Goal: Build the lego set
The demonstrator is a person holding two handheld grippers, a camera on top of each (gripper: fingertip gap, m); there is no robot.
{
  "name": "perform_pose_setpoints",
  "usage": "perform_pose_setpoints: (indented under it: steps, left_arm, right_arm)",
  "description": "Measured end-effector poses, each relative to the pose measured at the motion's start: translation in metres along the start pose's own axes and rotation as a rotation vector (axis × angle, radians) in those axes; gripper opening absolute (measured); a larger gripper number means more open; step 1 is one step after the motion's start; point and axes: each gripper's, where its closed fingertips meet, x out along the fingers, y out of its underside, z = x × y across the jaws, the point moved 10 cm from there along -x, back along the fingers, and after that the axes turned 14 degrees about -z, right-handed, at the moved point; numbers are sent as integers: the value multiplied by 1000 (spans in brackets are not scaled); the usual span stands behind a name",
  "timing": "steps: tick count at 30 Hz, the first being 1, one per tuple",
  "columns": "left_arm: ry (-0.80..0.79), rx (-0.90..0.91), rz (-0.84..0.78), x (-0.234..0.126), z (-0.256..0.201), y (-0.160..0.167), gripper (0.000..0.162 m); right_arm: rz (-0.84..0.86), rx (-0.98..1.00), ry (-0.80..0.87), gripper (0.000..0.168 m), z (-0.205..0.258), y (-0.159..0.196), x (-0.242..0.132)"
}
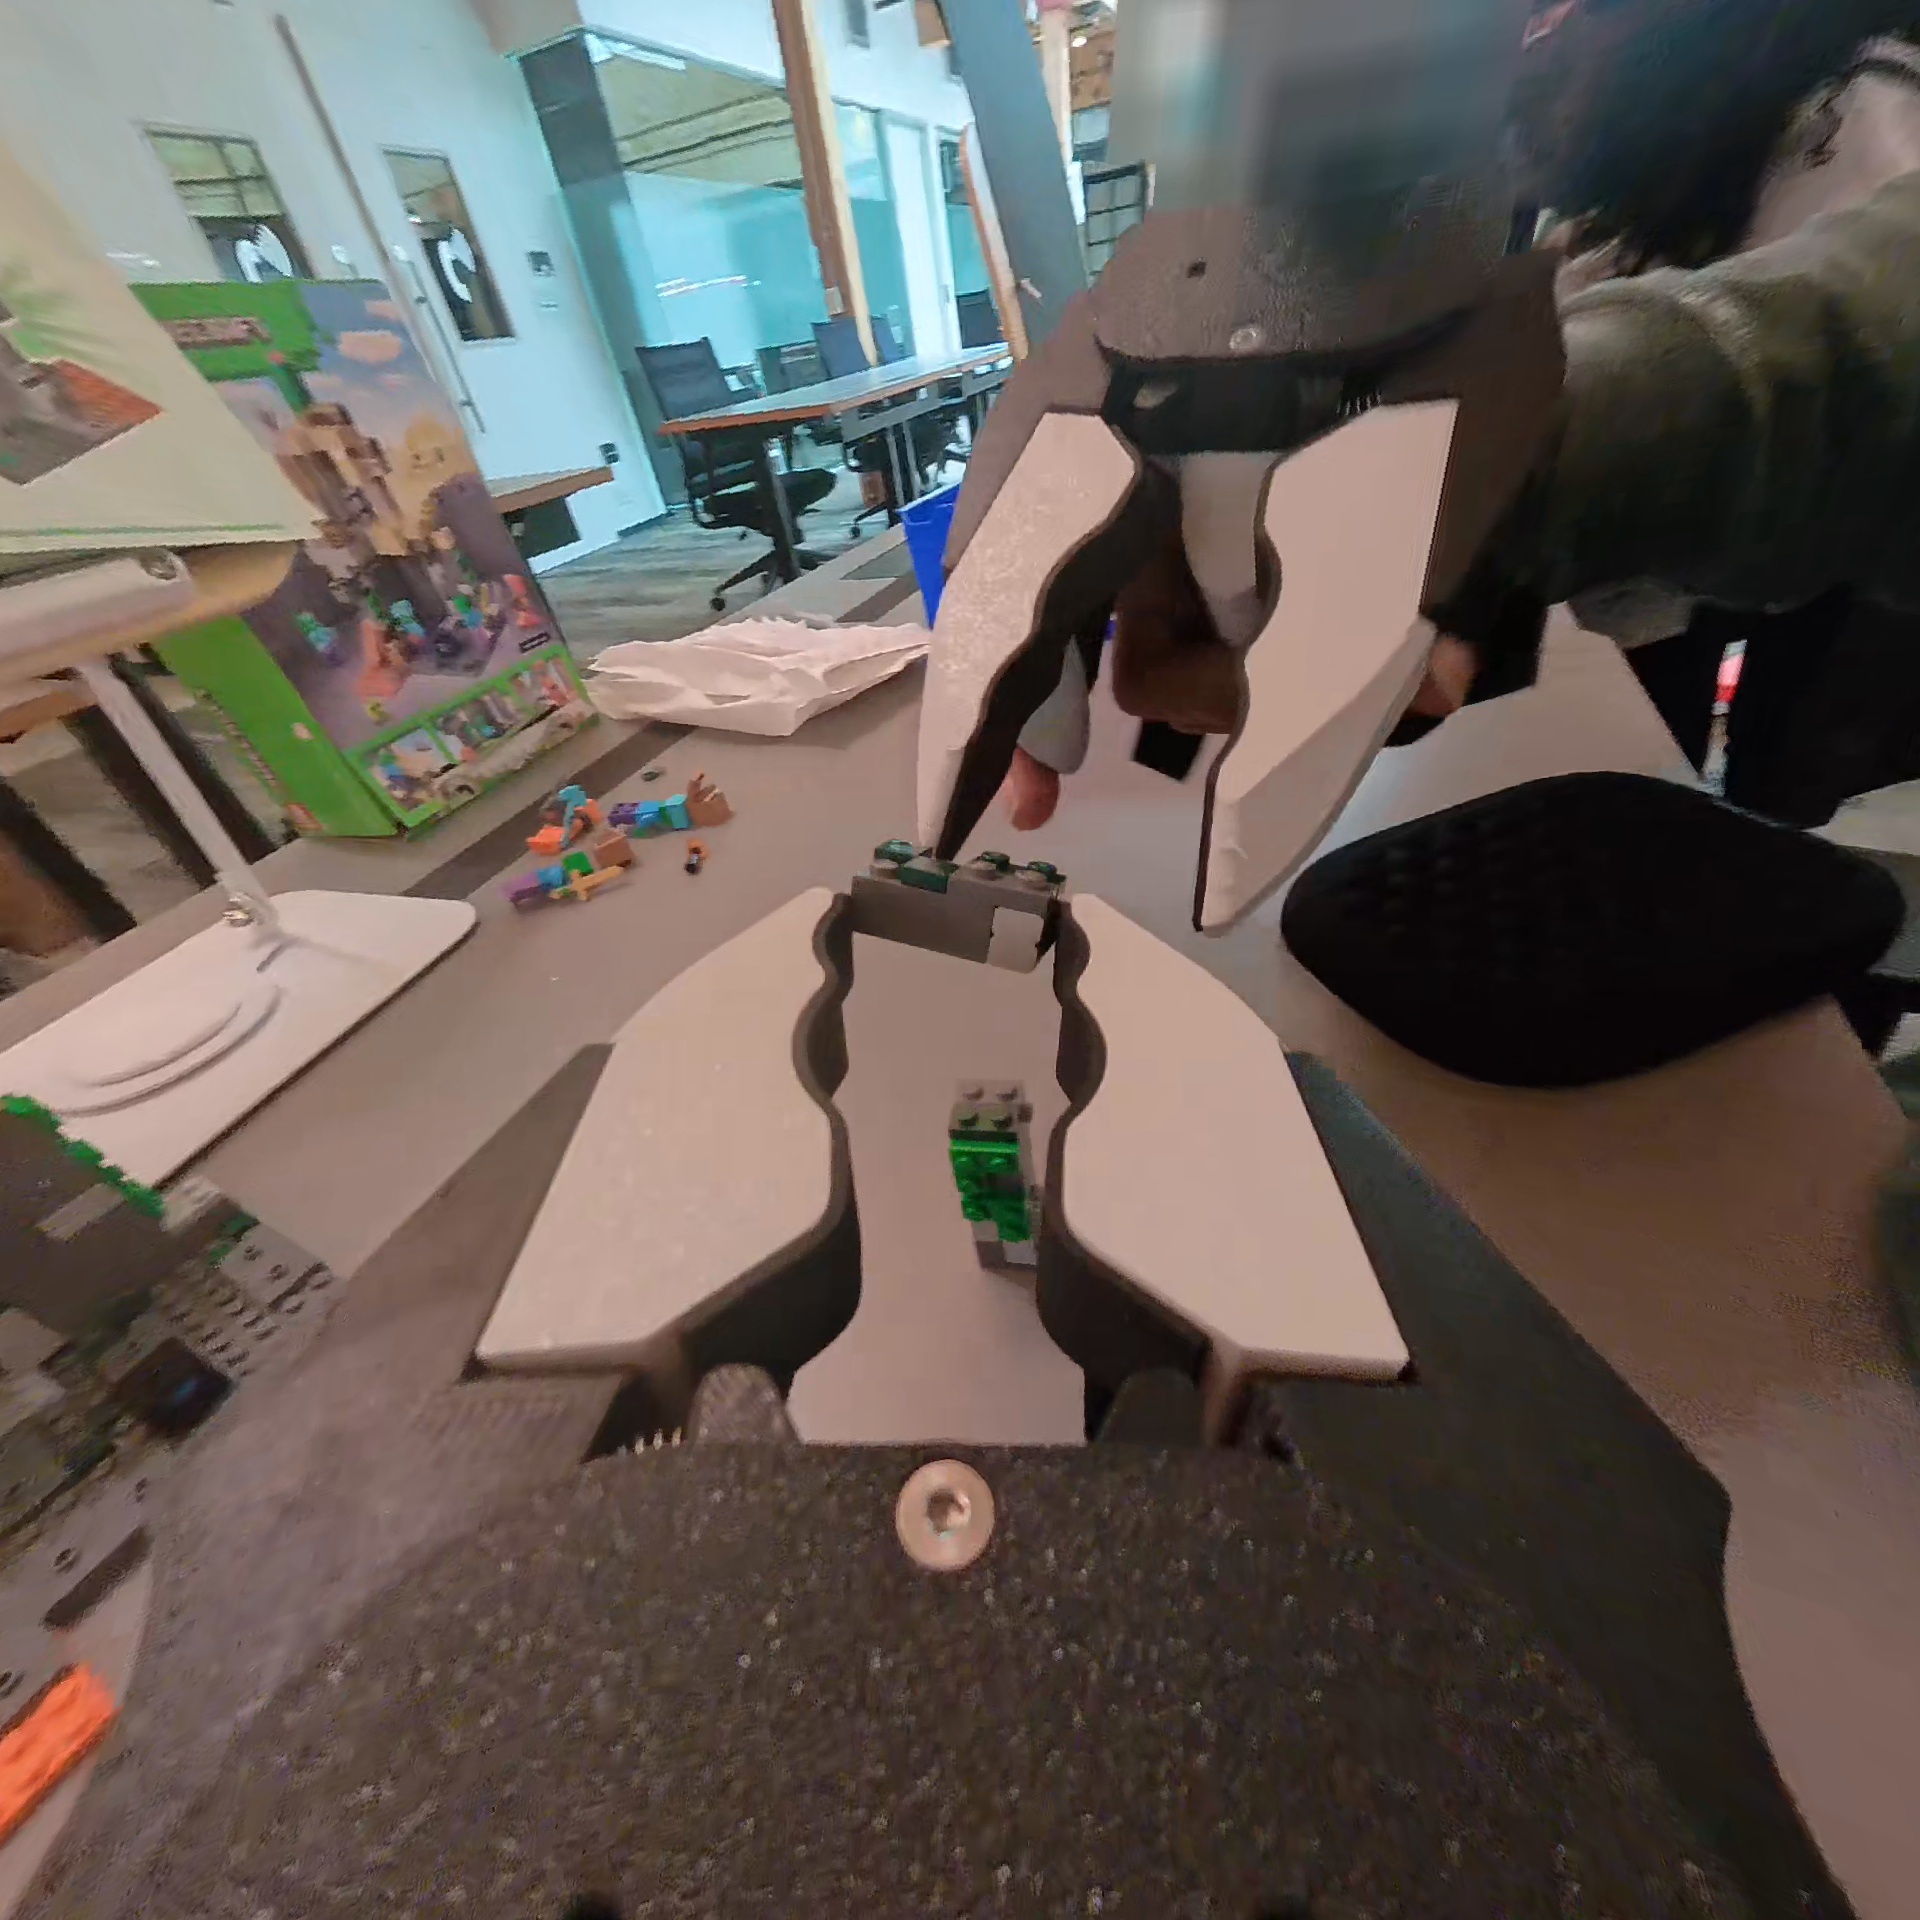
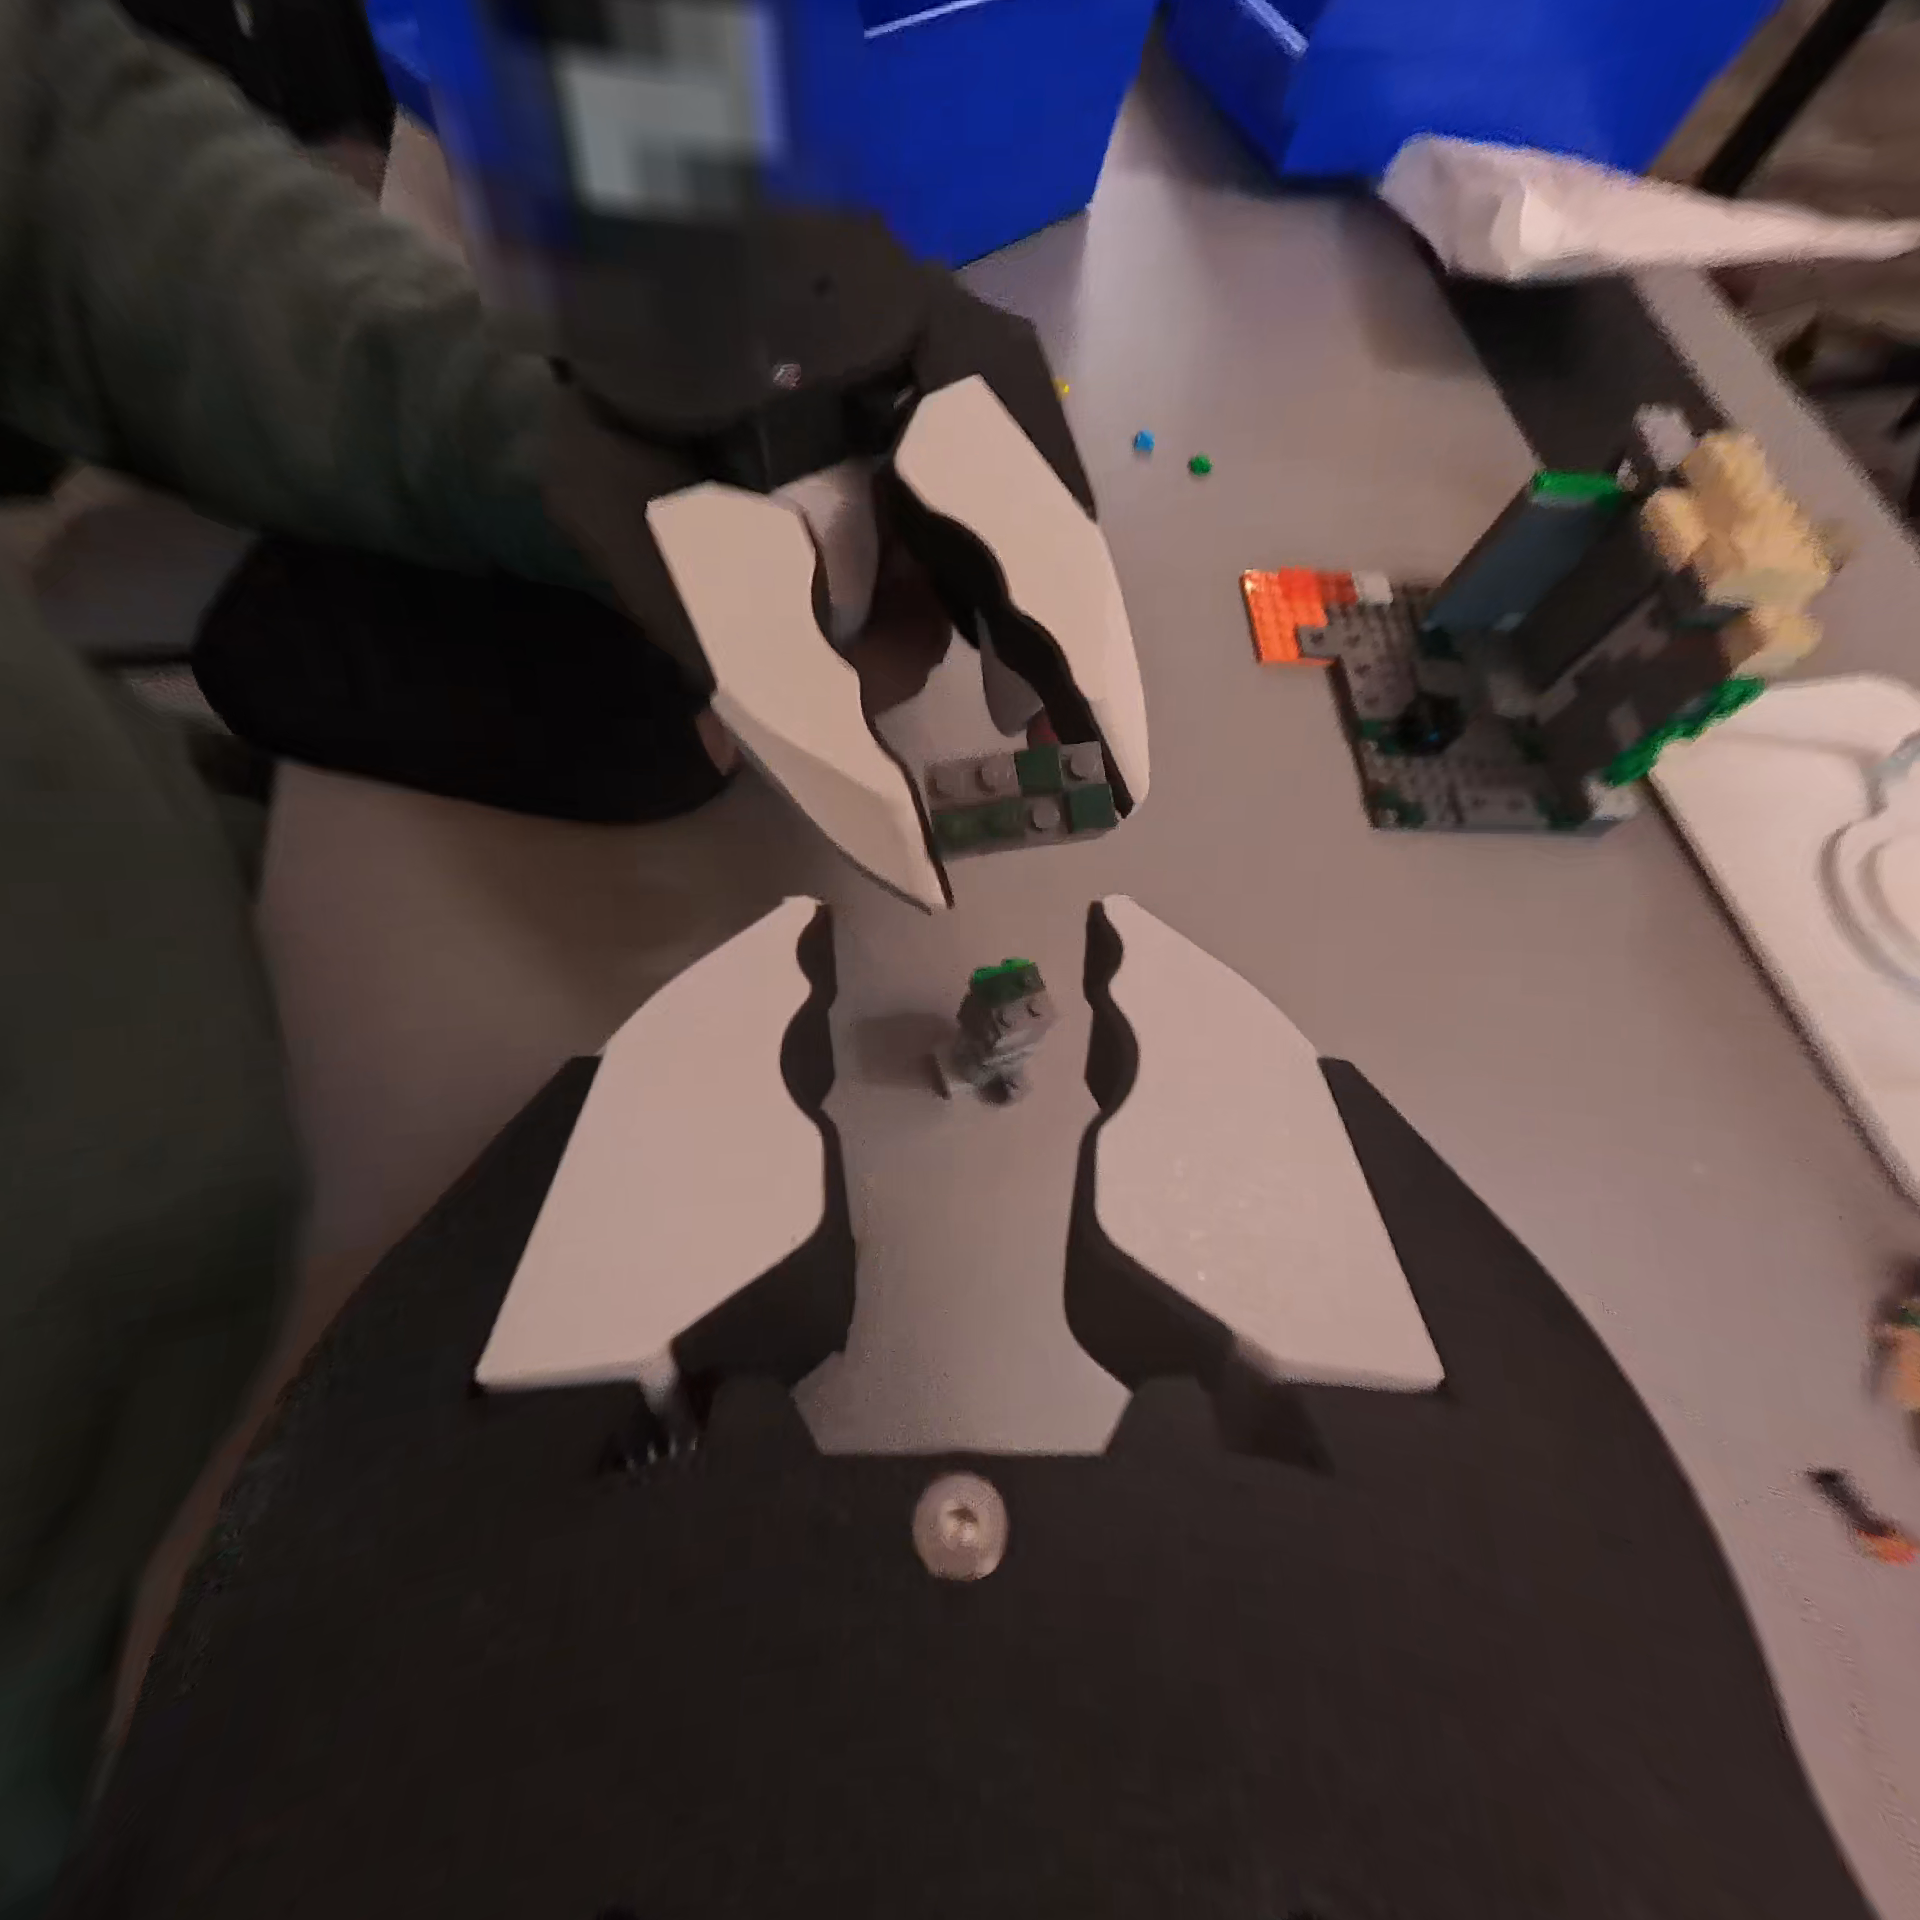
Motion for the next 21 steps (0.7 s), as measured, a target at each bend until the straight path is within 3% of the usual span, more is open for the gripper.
perform_pose_setpoints:
  steps: [7, 14, 21]
  left_arm:
    - [-90, 28, 0, -5, 6, 0, 36]
    - [-120, 79, -6, -6, 6, -3, 36]
    - [-133, 101, 0, -6, 5, -3, 37]
  right_arm:
    - [-52, 356, 105, 56, -6, -9, 22]
    - [-70, 551, 76, 40, -14, -11, 28]
    - [-43, 580, 92, 26, -18, -12, 29]
